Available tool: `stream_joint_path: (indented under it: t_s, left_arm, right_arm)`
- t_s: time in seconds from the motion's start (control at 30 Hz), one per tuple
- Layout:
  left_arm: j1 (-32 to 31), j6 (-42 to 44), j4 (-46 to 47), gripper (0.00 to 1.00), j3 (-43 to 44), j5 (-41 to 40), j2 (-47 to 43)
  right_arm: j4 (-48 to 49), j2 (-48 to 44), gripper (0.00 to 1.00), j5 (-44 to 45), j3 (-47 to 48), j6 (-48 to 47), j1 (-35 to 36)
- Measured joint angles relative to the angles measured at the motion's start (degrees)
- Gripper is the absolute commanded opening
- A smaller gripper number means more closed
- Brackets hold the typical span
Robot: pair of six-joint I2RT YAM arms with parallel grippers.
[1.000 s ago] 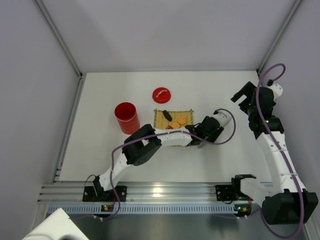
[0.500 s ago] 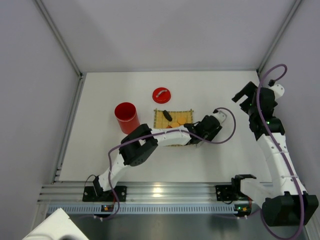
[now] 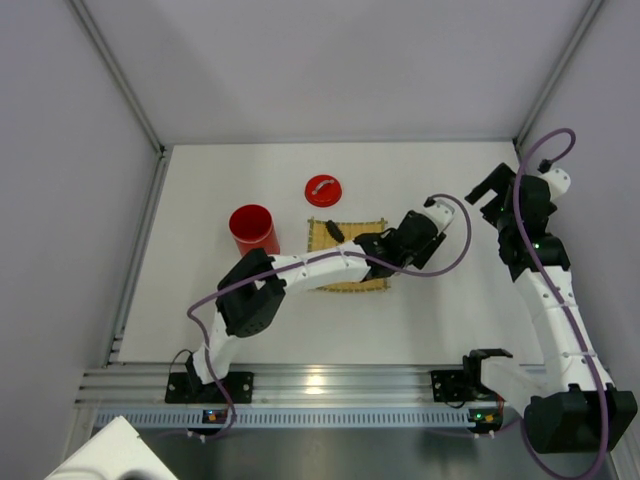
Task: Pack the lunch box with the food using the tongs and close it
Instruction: Pick up the clamp at the center of the board, then pick up the fake food from the plate.
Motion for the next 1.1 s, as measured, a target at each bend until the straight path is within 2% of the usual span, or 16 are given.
stream_joint_path:
  t_s: [0.37,0.53,0.77,1.1]
  left_arm:
    - [0.0,-0.6,-9.9,0.56,-3.4,-5.3,-11.9]
    - [0.0,-2.9,-14.9,0.57,-7.2,-8.9,-19.8]
    - [0.4,-7.5,-22.2,0.57,-12.5,-12.2,-26.3]
    - [7.6,-13.7,-26.8,0.57,-21.3,-10.0,-29.4]
  right_arm:
    - [0.0,0.0,0.99,0.2,0.1,0.0,0.0]
    - [0.0,0.1,1.0,0.2,0.1,0.0,0.0]
    - [0.1,0.6,1.0,-0.8,0.1,0.0,0.0]
    - [0.2,1.7,0.99,-2.1,0.1,0.1,0.0]
